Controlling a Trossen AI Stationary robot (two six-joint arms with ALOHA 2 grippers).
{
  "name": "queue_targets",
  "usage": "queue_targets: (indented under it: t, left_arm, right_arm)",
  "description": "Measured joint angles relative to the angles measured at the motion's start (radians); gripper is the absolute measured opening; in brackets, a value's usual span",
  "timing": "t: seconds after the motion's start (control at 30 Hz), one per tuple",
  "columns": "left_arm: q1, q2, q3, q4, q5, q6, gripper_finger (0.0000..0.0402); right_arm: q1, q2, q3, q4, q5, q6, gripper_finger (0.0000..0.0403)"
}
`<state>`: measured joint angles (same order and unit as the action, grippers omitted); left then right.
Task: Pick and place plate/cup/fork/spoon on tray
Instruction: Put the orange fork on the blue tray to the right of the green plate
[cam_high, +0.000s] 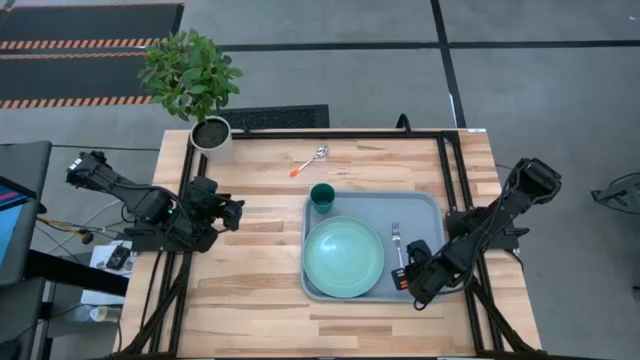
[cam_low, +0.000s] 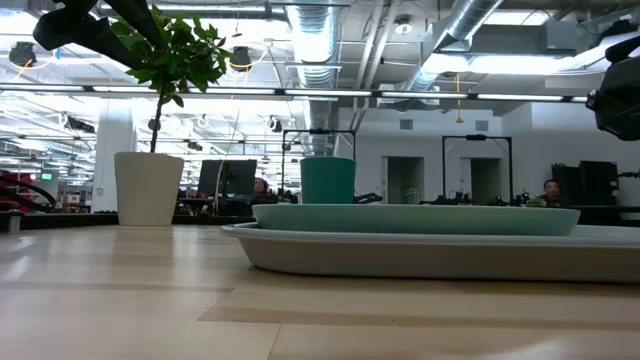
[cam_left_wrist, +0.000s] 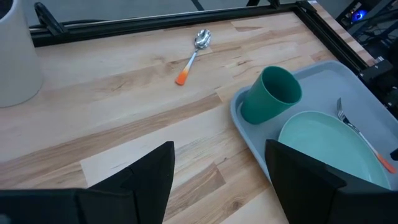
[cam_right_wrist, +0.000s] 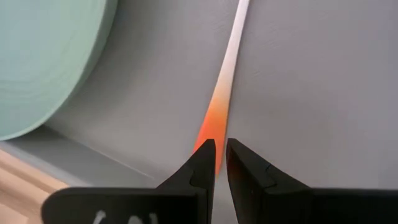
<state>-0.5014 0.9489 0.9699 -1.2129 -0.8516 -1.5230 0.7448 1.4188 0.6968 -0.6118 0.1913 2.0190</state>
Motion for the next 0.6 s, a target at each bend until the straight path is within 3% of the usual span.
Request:
queue_targets:
  t: [0.6]
  left_arm:
    - [0.000, 0.000, 0.000, 0.000, -0.001, 0.001, 0.0238]
  right_arm:
    - [0.008, 0.043, 0.000, 0.043, -0.008, -0.002, 0.0065]
